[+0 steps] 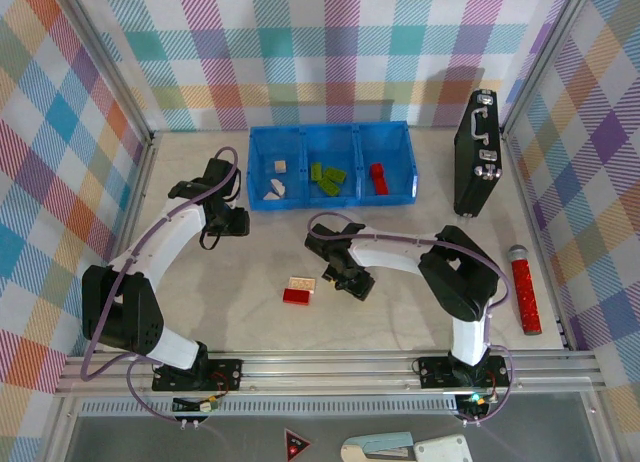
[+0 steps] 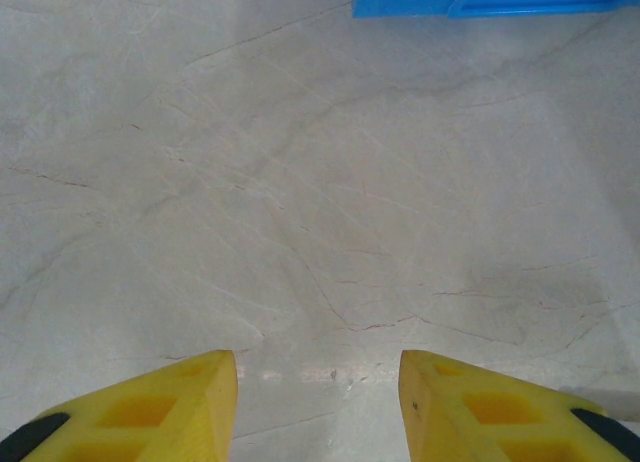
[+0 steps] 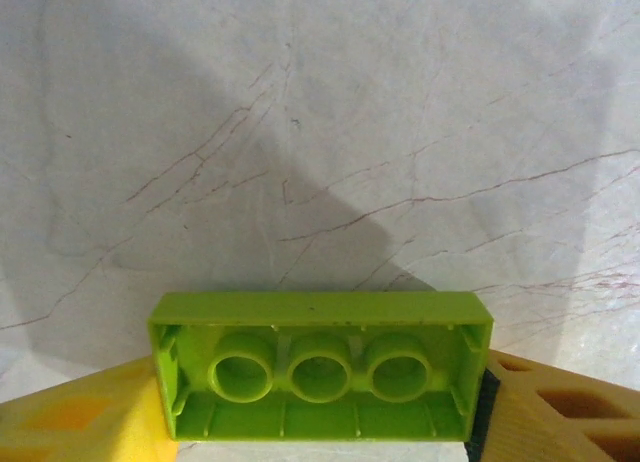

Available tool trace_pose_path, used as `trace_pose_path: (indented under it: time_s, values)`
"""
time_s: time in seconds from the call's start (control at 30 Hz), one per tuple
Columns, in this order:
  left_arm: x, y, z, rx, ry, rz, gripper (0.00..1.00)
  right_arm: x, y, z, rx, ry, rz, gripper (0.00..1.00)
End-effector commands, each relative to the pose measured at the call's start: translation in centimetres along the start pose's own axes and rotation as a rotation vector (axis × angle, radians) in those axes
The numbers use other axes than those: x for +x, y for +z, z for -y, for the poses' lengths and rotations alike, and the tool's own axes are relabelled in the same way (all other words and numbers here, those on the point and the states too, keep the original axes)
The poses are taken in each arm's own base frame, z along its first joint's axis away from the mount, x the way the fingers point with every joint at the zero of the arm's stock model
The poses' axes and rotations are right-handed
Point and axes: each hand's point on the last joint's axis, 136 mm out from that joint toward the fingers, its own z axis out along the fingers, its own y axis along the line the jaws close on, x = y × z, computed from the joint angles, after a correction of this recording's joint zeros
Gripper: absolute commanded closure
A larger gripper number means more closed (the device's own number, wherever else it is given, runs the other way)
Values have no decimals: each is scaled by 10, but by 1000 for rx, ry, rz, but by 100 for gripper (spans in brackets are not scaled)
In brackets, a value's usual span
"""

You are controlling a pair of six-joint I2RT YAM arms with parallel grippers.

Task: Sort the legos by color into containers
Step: Pick up the lego from the bottom-center of the table.

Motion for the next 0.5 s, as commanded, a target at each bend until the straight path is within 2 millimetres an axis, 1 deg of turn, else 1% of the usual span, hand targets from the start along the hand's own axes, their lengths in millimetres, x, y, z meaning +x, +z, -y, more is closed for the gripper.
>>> trace_pose_path:
  time_s: [0.0,0.13,0.27,0.37,0.47]
  values:
    - [-3,-7,-5,-3,-7,33,53,-1,-11,8,-2,-112,11,31]
    - [-3,-7,-5,-4,-6,35,53,2,-18,-2,-61,-324,1,31]
    - [-3,-8,-5,-5,-5,35,53,4,-25,-4,-76,-478,-11,30]
    - [-3,-7,-6,-8,-6,34,53,0,-32,-6,-54,-549,0,30]
    - [-3,-7,-6,-10,-7,32,53,-6,-39,-14,-51,-598,15,30]
